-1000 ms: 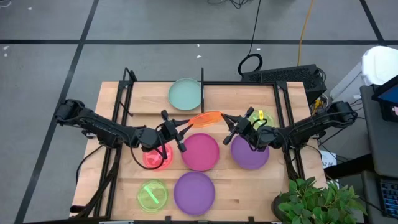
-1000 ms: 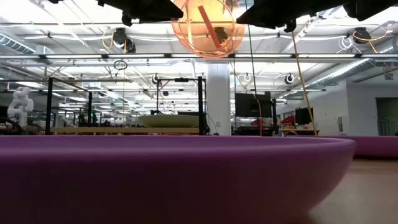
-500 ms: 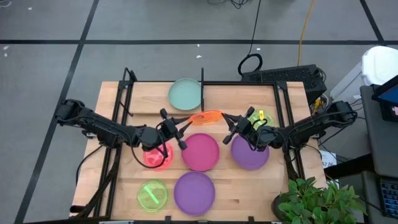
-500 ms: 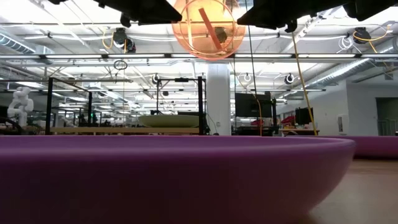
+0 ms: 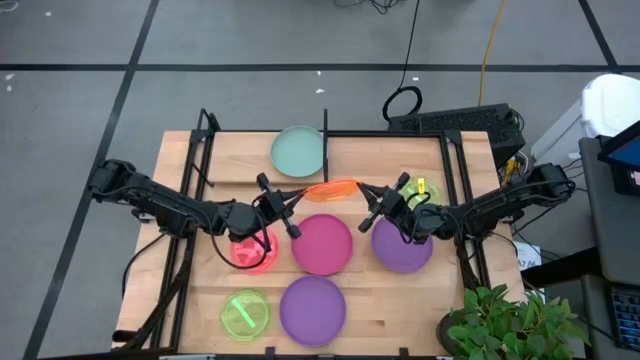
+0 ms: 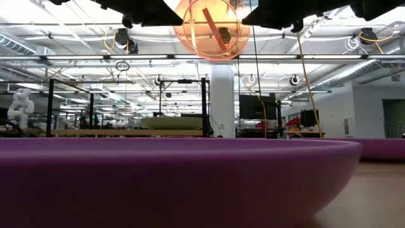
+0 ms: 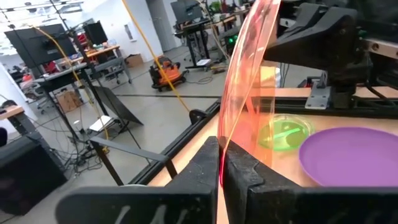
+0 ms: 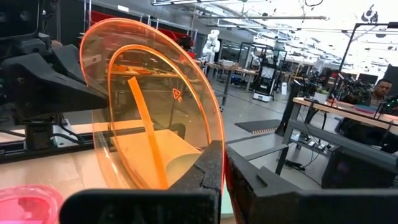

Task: Place and stack plates onto a shelf
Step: Put the transparent orange plate on the shelf

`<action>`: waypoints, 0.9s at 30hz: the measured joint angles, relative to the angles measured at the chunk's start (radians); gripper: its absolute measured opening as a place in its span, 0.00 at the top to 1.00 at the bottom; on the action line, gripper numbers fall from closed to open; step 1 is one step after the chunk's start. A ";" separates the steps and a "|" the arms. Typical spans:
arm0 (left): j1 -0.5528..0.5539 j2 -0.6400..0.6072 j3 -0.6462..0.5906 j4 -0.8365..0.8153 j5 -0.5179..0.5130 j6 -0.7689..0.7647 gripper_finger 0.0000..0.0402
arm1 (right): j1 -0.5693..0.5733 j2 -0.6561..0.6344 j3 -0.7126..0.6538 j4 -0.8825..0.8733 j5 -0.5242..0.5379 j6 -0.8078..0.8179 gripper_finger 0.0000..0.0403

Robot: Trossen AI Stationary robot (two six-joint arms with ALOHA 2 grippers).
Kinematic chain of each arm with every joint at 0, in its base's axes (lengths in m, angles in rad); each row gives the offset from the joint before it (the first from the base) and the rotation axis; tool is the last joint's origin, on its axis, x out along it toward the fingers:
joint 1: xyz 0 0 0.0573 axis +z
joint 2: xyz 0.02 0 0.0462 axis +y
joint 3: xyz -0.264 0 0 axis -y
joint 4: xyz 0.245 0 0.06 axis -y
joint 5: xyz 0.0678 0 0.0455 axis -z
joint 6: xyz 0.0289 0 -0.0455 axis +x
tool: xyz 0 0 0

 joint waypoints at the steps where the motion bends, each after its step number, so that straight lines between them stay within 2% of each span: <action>1: -0.001 0.000 0.000 -0.002 0.001 0.000 0.98 | 0.000 0.000 0.000 0.000 0.000 0.000 1.00; 7: -0.001 0.000 0.000 -0.004 0.003 0.007 0.99 | 0.000 0.000 0.000 0.000 -0.005 0.019 0.91; 15: 0.006 0.000 0.000 -0.011 -0.029 0.034 0.99 | 0.000 0.000 0.000 0.001 -0.007 0.067 0.66; 21: 0.048 0.000 0.000 -0.018 -0.031 0.059 0.99 | 0.000 0.000 0.000 0.002 -0.087 0.160 0.49; 27: 0.105 -0.025 -0.001 -0.044 -0.033 0.105 0.99 | 0.000 -0.001 0.000 -0.003 -0.169 0.192 0.42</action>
